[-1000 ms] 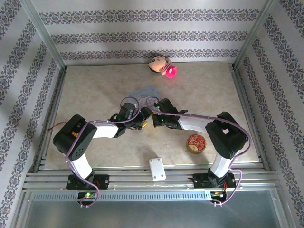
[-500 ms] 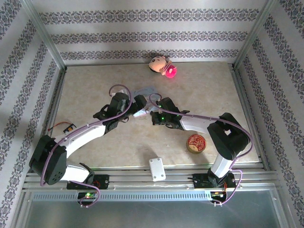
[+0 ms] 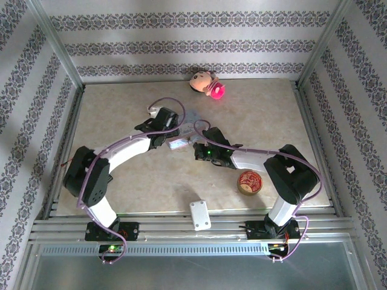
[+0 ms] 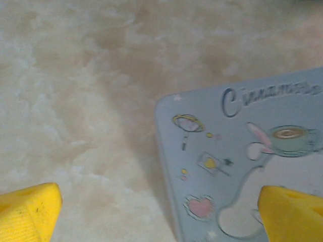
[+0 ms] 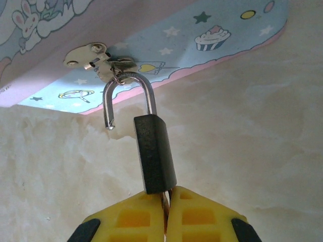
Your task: Unlock the padlock with the key
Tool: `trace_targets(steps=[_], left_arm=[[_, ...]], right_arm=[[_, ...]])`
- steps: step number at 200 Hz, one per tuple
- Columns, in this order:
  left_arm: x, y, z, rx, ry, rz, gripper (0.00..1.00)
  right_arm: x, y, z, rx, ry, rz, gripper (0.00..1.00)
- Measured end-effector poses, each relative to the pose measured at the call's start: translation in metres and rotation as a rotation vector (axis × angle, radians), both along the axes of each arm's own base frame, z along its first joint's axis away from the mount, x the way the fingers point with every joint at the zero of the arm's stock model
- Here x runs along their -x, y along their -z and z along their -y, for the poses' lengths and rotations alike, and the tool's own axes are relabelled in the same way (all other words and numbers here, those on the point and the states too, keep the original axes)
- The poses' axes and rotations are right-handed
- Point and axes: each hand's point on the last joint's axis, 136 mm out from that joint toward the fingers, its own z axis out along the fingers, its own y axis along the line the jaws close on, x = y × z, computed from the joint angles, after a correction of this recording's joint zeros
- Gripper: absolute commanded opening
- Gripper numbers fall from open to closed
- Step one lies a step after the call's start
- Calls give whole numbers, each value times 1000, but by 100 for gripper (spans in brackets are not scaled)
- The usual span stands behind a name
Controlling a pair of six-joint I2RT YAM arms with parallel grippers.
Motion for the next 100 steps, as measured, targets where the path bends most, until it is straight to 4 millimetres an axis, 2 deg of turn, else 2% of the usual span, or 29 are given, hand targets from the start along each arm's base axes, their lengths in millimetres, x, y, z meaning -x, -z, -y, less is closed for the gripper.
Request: trace_targets(steps=[30, 100], left_arm=[[-8, 14, -2, -52, 1, -37, 95], [0, 28, 6, -6, 35, -78, 89]], right_arm=[[0, 3, 3, -35, 51, -3, 0], [-4, 0, 8, -53, 113, 5, 0]])
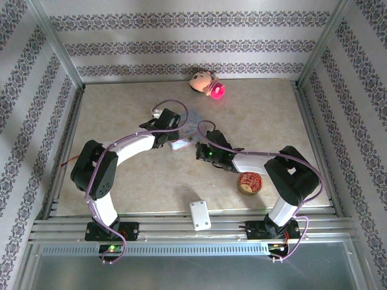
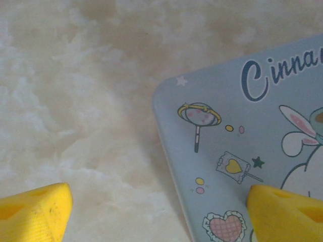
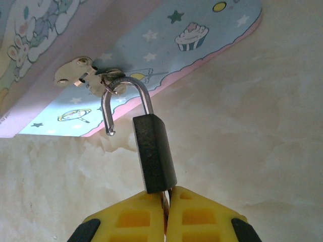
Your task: Unlock the padlock with the key
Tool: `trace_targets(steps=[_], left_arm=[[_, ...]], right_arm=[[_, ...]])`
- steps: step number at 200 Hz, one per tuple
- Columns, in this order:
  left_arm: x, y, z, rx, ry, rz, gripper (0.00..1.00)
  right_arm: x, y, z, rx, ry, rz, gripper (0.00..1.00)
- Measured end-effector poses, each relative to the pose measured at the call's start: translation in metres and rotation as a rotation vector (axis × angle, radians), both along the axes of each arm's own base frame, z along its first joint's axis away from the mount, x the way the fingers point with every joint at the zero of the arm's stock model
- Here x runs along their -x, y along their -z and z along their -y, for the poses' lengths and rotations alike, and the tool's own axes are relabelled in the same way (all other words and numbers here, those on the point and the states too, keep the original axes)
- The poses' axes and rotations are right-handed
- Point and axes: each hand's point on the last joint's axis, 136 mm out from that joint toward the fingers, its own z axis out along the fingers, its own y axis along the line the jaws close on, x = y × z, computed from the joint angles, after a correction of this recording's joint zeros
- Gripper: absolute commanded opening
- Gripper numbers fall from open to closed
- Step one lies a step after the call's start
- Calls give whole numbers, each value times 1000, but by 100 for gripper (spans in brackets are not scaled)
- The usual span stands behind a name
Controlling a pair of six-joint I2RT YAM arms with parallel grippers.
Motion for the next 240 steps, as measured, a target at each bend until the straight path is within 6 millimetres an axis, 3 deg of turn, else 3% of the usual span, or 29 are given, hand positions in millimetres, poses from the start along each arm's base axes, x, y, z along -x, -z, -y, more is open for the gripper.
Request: trace_targets(steps=[127, 240], left_arm=[[9, 6, 18, 129, -18, -4, 87], [11, 6, 18, 133, -18, -4, 87]], right_arm=[[-13, -1, 17, 2, 127, 24, 0], [-22, -11, 9, -113, 228, 51, 0]])
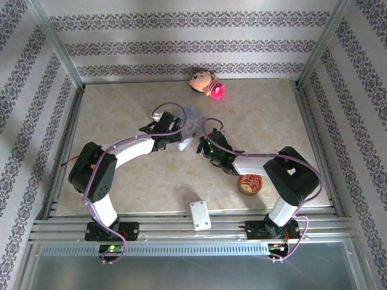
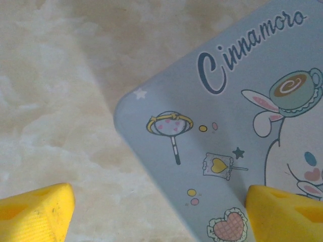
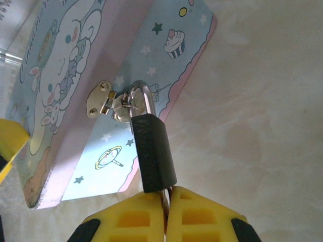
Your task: Unlock the padlock with the key
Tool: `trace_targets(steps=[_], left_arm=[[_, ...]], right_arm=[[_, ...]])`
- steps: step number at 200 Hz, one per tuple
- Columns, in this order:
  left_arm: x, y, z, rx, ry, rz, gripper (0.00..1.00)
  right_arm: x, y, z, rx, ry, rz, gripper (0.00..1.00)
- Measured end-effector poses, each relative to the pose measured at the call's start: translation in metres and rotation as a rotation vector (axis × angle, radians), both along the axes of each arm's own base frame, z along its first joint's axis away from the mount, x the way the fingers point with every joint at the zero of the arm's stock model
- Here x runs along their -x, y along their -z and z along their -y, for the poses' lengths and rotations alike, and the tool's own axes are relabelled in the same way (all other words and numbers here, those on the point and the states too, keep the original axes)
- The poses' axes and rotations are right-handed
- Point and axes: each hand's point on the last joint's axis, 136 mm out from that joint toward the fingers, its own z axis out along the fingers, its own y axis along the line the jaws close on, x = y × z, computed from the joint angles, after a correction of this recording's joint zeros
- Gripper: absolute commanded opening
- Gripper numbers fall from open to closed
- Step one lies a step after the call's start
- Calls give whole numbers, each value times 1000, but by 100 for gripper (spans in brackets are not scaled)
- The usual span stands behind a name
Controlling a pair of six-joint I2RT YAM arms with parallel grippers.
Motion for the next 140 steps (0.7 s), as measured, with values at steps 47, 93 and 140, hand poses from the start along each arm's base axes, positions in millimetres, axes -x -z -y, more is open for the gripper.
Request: trace_targets(steps=[47, 93, 140], left_arm=[[0, 0, 1, 5, 1, 3, 80], [-1, -1, 4, 22, 9, 6, 73], [0, -1, 4, 23, 9, 7, 75]], right_arm=[[-2, 6, 0, -27, 27, -5, 0], [-4, 7, -1, -67, 51, -6, 0], [-7, 12, -3, -97, 70, -6, 0]])
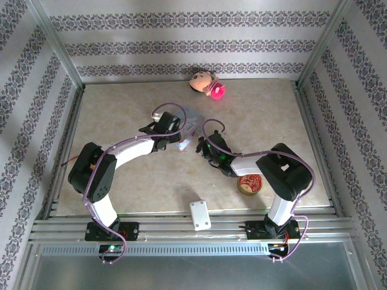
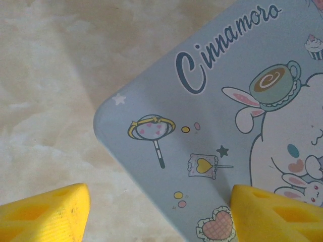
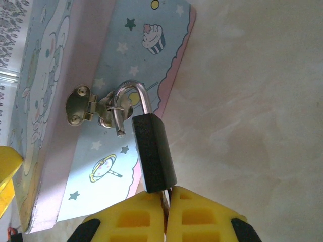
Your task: Unlock the padlock with the key
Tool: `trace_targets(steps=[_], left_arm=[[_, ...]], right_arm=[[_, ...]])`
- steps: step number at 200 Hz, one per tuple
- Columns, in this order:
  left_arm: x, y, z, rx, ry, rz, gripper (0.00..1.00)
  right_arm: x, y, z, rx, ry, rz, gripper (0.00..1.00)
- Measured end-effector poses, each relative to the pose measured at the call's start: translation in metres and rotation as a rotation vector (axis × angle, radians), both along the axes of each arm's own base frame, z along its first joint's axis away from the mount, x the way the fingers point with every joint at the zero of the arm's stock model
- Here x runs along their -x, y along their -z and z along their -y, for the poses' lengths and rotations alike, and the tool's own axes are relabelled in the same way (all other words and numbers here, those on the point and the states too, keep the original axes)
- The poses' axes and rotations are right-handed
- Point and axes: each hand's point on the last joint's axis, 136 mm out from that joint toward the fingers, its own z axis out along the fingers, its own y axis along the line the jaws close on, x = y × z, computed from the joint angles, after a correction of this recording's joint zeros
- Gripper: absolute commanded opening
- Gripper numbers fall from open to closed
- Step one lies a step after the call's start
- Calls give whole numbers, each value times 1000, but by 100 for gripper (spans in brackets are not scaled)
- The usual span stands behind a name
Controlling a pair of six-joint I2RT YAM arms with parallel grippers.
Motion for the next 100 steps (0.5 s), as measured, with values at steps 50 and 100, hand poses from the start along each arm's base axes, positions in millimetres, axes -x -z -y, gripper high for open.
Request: trace_targets(steps=[50, 100], left_arm=[[1, 1, -1, -1, 0, -2, 78], [3, 1, -1, 3, 0, -3, 79]], right_arm=[[-3, 1, -1, -23, 15, 4, 0], [-6, 8, -3, -37, 22, 5, 0]])
